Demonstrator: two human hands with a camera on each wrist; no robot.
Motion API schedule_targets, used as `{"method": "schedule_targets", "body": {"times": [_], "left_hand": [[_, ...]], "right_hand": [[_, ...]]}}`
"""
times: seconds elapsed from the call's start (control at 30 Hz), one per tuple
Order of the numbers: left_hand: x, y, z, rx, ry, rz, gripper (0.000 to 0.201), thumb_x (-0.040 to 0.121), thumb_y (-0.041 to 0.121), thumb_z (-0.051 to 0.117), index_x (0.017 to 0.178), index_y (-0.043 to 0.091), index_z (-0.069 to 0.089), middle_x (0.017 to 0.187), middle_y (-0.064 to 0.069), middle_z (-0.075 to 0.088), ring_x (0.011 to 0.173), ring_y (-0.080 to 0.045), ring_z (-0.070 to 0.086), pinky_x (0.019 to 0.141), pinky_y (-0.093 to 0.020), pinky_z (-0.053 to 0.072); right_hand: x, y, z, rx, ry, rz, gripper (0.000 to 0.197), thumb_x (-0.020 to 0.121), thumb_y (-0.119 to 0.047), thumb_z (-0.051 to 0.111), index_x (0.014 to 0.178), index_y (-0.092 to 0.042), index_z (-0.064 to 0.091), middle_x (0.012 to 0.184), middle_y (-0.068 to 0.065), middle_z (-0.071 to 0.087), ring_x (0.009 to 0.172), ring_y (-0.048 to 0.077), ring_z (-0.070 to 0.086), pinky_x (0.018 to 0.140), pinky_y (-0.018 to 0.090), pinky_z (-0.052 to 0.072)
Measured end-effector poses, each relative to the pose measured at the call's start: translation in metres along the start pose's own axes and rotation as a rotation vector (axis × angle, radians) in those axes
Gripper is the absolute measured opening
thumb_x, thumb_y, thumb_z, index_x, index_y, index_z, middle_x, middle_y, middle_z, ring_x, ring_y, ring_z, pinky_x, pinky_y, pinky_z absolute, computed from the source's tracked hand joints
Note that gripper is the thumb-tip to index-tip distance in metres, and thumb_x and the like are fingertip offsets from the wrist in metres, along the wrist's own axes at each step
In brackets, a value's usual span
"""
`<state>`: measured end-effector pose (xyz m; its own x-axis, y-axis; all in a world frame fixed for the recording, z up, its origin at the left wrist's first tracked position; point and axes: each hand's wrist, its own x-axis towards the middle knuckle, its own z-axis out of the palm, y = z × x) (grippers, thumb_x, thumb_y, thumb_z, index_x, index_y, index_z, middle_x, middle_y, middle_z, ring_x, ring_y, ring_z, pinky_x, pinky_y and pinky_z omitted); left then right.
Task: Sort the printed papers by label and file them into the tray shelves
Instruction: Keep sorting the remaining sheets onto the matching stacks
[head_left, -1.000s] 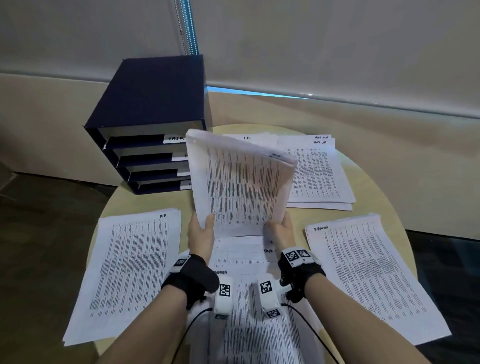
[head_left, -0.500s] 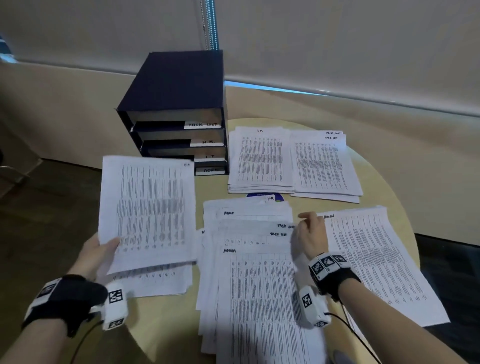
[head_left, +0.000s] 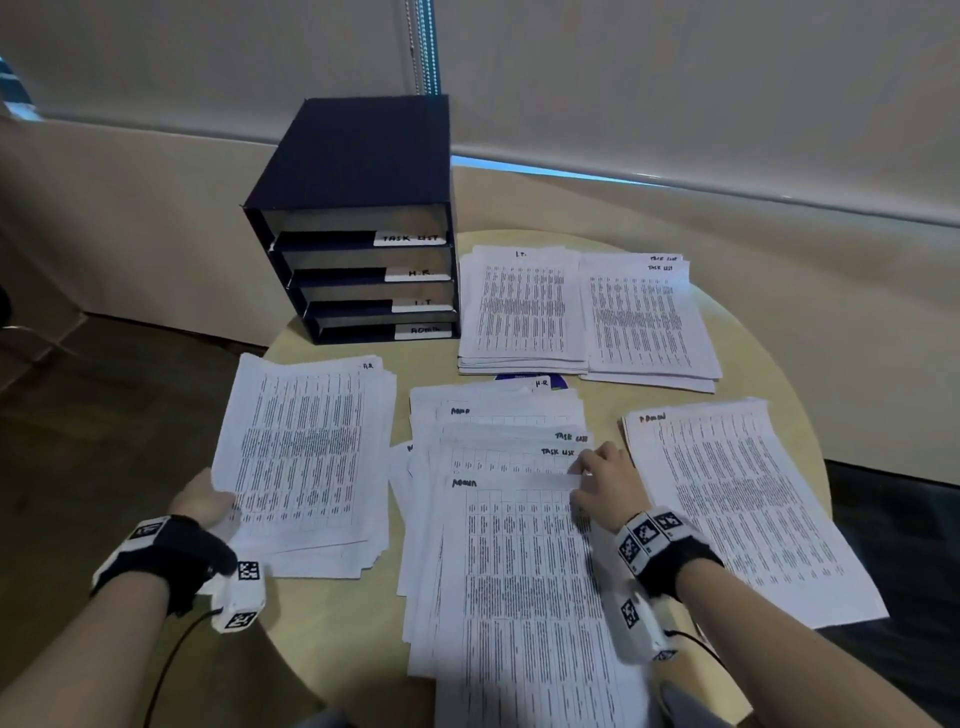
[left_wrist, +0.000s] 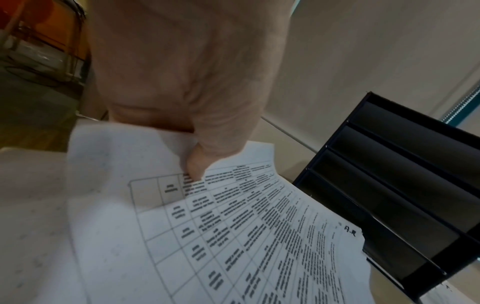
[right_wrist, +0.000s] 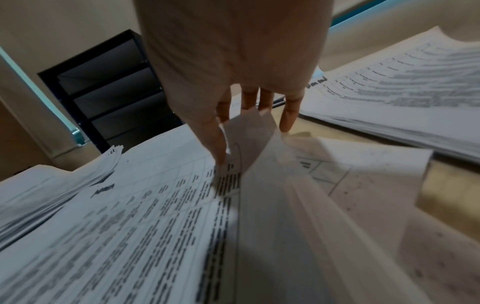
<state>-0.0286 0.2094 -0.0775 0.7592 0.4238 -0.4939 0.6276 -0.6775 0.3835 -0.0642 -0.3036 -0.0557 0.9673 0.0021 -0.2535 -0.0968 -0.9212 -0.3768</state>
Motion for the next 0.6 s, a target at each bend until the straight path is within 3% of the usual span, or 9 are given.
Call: {"method": "schedule_targets", "body": {"times": [0.07, 0.13, 0.23, 0.3, 0.37, 0.43, 0.53, 0.6], "left_hand": [[-0.005, 0.004, 0.0, -0.006, 0.028, 0.009, 0.038, 0.089, 0.002, 0.056, 0.127, 0.003, 0.053, 0.126, -0.017, 0.059, 0.114, -0.037, 0.054, 0.097, -0.042, 0.043], [-0.011, 0.008, 0.002, 0.014, 0.034, 0.015, 0.037, 0.09, 0.005, 0.055, 0.127, 0.003, 0.052, 0.127, -0.019, 0.058, 0.113, -0.038, 0.054, 0.096, -0.043, 0.043], [-0.033, 0.025, 0.004, 0.036, 0.114, -0.064, 0.047, 0.09, 0.009, 0.059, 0.132, -0.001, 0.04, 0.134, -0.026, 0.047, 0.115, -0.044, 0.05, 0.093, -0.045, 0.042], [-0.053, 0.046, 0.007, 0.105, 0.267, -0.085, 0.06, 0.088, 0.015, 0.063, 0.137, 0.003, 0.031, 0.136, -0.027, 0.035, 0.118, -0.047, 0.044, 0.095, -0.05, 0.039], [-0.07, 0.072, 0.012, 0.205, 0.391, 0.066, 0.059, 0.088, 0.019, 0.062, 0.139, 0.008, 0.033, 0.135, -0.025, 0.036, 0.119, -0.044, 0.043, 0.097, -0.053, 0.035], [-0.08, 0.097, 0.022, 0.235, 0.411, 0.309, 0.05, 0.091, 0.02, 0.058, 0.137, 0.012, 0.04, 0.134, -0.021, 0.043, 0.12, -0.039, 0.045, 0.099, -0.052, 0.034], [-0.098, 0.133, 0.053, 0.205, 0.212, 0.69, 0.038, 0.094, 0.022, 0.054, 0.131, 0.018, 0.049, 0.132, -0.006, 0.048, 0.123, -0.025, 0.045, 0.106, -0.046, 0.036], [-0.112, 0.155, 0.078, 0.219, -0.011, 0.821, 0.03, 0.096, 0.029, 0.051, 0.125, 0.025, 0.052, 0.129, 0.005, 0.047, 0.122, -0.015, 0.043, 0.108, -0.04, 0.035]], "right_hand": [[-0.001, 0.001, 0.0, 0.062, 0.065, -0.047, 0.013, 0.08, -0.009, 0.061, 0.085, -0.021, 0.057, 0.09, -0.001, 0.05, 0.091, 0.021, 0.053, 0.083, 0.035, 0.047], [-0.003, 0.001, 0.0, 0.101, 0.115, -0.101, 0.017, 0.081, -0.005, 0.06, 0.079, -0.022, 0.057, 0.082, -0.002, 0.055, 0.077, 0.017, 0.056, 0.076, 0.036, 0.051], [-0.004, -0.002, -0.003, 0.108, 0.13, -0.167, 0.007, 0.085, -0.008, 0.061, 0.084, -0.015, 0.062, 0.081, -0.004, 0.056, 0.073, 0.014, 0.056, 0.073, 0.026, 0.049], [-0.005, -0.003, -0.006, 0.083, 0.145, -0.224, 0.002, 0.088, -0.012, 0.06, 0.087, -0.012, 0.062, 0.082, -0.002, 0.059, 0.072, 0.014, 0.057, 0.069, 0.023, 0.048], [-0.006, -0.002, -0.01, 0.04, 0.144, -0.269, 0.004, 0.088, -0.011, 0.059, 0.084, -0.011, 0.06, 0.08, -0.001, 0.061, 0.069, 0.014, 0.056, 0.064, 0.017, 0.045], [-0.009, -0.002, -0.012, -0.017, 0.133, -0.282, 0.01, 0.09, -0.011, 0.056, 0.08, -0.01, 0.057, 0.074, -0.001, 0.058, 0.065, 0.016, 0.053, 0.057, 0.01, 0.031], [-0.014, -0.003, -0.015, -0.075, 0.123, -0.307, 0.015, 0.093, -0.016, 0.05, 0.082, -0.007, 0.057, 0.07, -0.001, 0.053, 0.062, 0.019, 0.048, 0.053, 0.01, 0.022], [-0.02, -0.005, -0.017, -0.084, 0.146, -0.336, 0.017, 0.09, -0.018, 0.05, 0.08, -0.007, 0.059, 0.068, 0.001, 0.056, 0.061, 0.02, 0.051, 0.055, 0.013, 0.036]]}}
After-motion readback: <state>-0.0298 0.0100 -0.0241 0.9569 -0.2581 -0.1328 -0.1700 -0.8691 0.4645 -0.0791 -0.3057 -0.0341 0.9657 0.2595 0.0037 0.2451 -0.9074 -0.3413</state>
